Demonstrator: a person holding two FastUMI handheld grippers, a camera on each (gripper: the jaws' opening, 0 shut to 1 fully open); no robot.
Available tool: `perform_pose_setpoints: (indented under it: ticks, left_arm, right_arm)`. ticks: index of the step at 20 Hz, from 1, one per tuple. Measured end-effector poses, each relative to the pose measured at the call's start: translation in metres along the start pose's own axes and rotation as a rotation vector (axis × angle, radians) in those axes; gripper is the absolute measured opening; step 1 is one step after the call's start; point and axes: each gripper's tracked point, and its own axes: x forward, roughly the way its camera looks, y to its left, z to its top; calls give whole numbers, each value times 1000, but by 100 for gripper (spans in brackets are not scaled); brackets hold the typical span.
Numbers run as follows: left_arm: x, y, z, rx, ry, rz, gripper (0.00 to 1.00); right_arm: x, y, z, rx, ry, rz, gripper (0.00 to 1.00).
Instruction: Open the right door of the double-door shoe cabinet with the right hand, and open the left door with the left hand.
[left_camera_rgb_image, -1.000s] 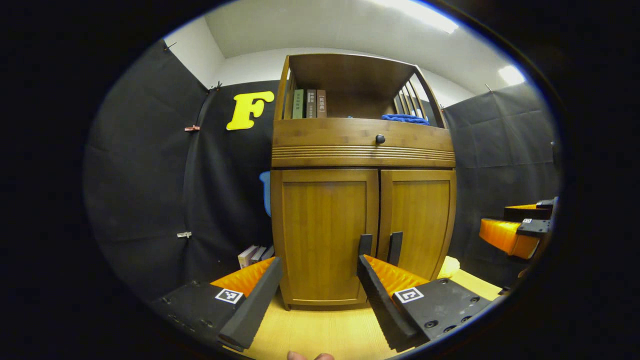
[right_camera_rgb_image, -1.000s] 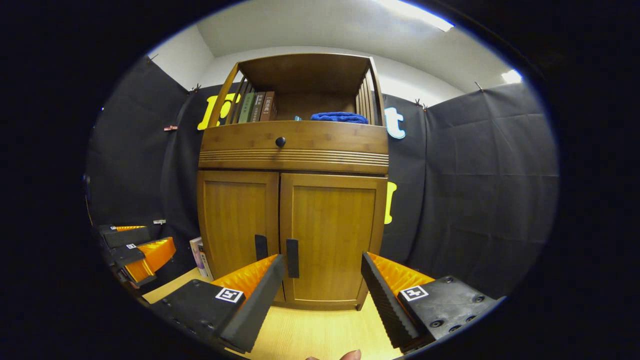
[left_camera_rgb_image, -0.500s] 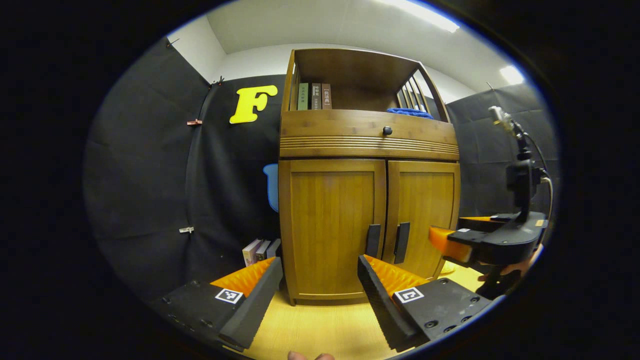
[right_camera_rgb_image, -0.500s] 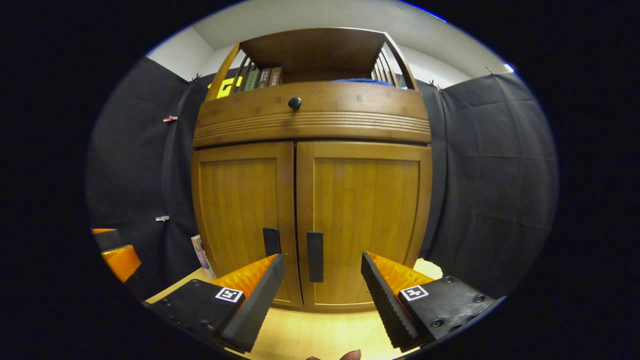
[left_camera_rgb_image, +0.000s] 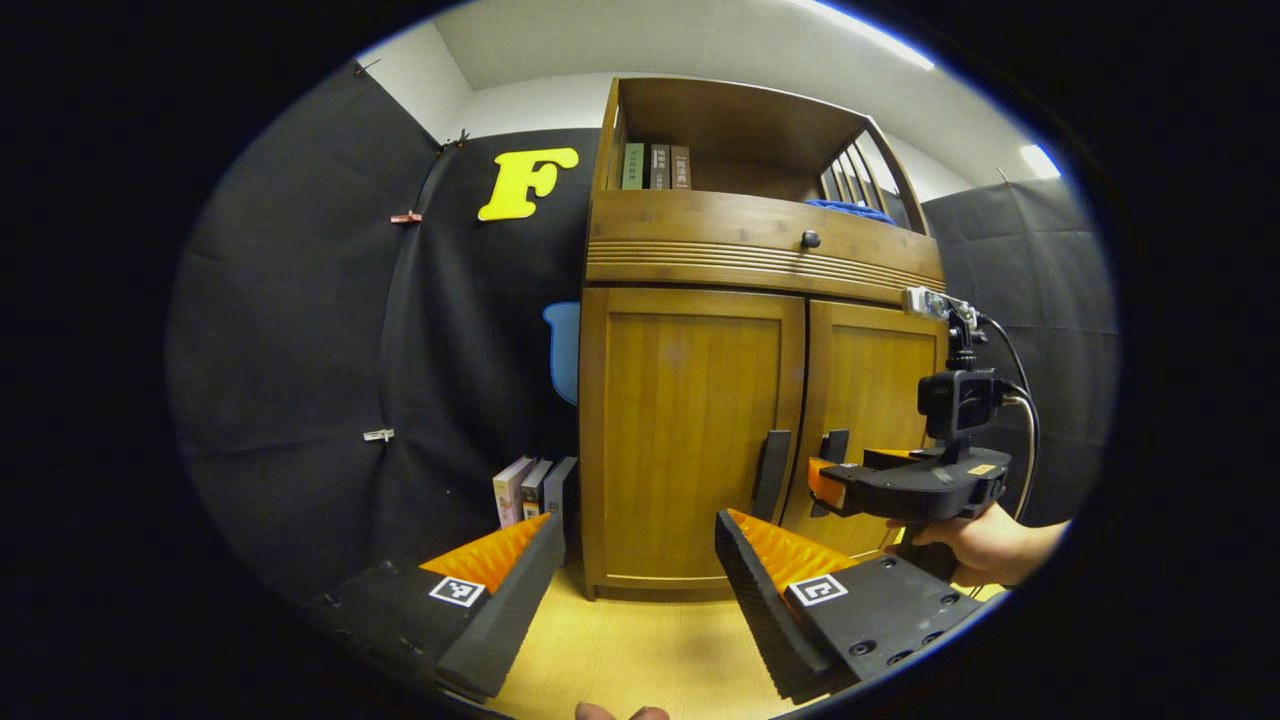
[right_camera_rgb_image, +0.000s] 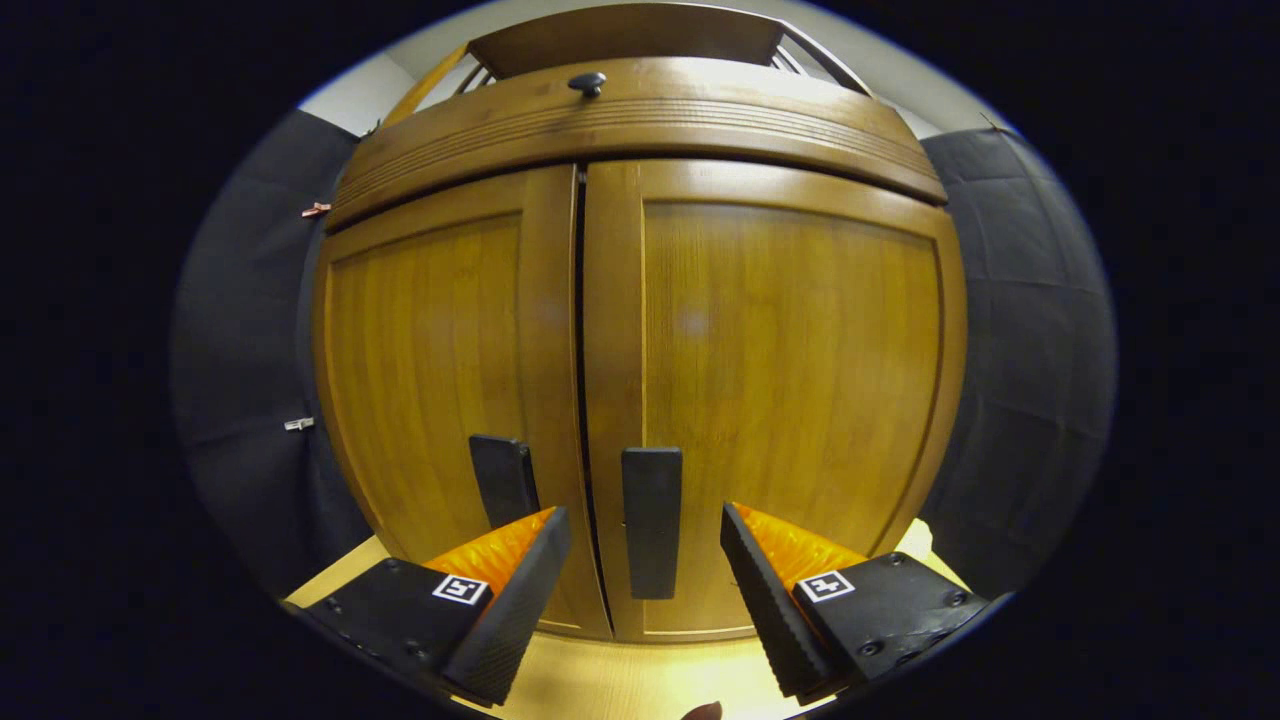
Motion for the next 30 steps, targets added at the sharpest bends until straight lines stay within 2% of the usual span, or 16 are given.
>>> perform_pose_setpoints:
  ticks: [1,2,3,6,7,10,13,15,16,17,24,30]
  left_arm:
    - [1,3,0,5,2,6,95]
    - [2,5,-1,13,3,10,95]
    - [3,7,-2,22,3,13,92]
    - [3,11,-6,28,15,17,95]
    - [4,12,-6,32,17,20,94]
    - [5,18,-6,45,18,32,94]
    - [3,23,-2,41,12,47,95]
    - [2,23,-1,37,11,52,94]
    - [-2,22,-2,40,11,54,94]
    - [-5,21,-2,42,11,56,92]
    - [-24,5,1,40,1,51,94]
    - [-39,-17,4,42,-4,32,92]
  right_arm:
    - [7,-3,-4,-3,6,-15,95]
    - [13,-4,-5,-7,4,-27,83]
    - [19,-5,-6,-13,-3,-35,80]
    - [28,-1,-7,-24,-13,-17,46]
    - [31,-5,-9,-41,-4,-40,44]
    - [31,-5,-9,-24,0,-39,31]
    - [23,-4,-8,-23,18,-12,23]
    - [9,-5,-9,-11,17,3,23]
    - [-1,-8,-10,-7,15,11,19]
    - [-11,-10,-12,-1,17,20,22]
    - [-74,-34,-18,34,32,74,22]
    - [-122,-67,-20,33,33,77,22]
